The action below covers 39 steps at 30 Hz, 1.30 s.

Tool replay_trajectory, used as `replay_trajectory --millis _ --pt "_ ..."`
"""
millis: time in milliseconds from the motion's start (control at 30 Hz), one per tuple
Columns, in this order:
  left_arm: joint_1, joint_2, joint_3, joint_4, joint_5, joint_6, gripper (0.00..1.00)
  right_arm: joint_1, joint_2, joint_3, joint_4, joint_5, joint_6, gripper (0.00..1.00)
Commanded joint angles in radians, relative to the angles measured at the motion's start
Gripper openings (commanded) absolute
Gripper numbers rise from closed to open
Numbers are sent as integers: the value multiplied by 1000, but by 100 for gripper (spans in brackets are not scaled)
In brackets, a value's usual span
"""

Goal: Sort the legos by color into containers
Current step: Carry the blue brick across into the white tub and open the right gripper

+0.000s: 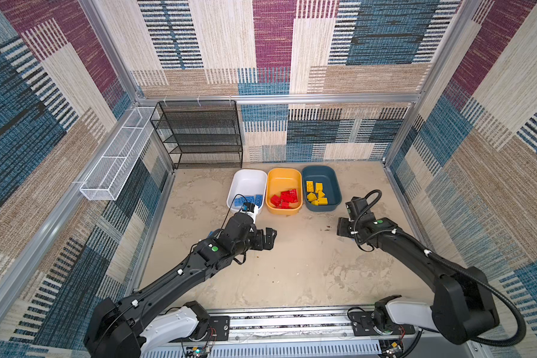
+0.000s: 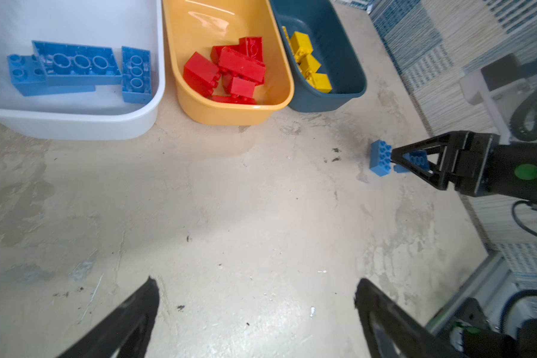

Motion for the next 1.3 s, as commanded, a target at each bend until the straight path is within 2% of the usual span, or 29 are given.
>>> replay_trajectory --millis 0,133,300,533,733,900,1267 --pt "2 -43 64 -110 -23 3 98 6 -53 44 10 -67 -41 58" --pt "3 -117 158 -273 -136 42 98 23 -92 88 14 -127 -68 58" --pt "8 -202 251 -442 -261 109 98 75 -104 119 73 -145 -57 58" --pt "8 -336 241 -587 -422 185 99 196 22 259 136 -140 -29 58" --pt "8 -424 214 -608 -417 257 98 300 208 441 166 -125 -28 58" --pt "8 -462 160 -587 -424 266 98 363 364 581 204 -119 -38 57" --pt "11 -491 115 -558 -394 282 99 427 671 839 290 -165 -57 57"
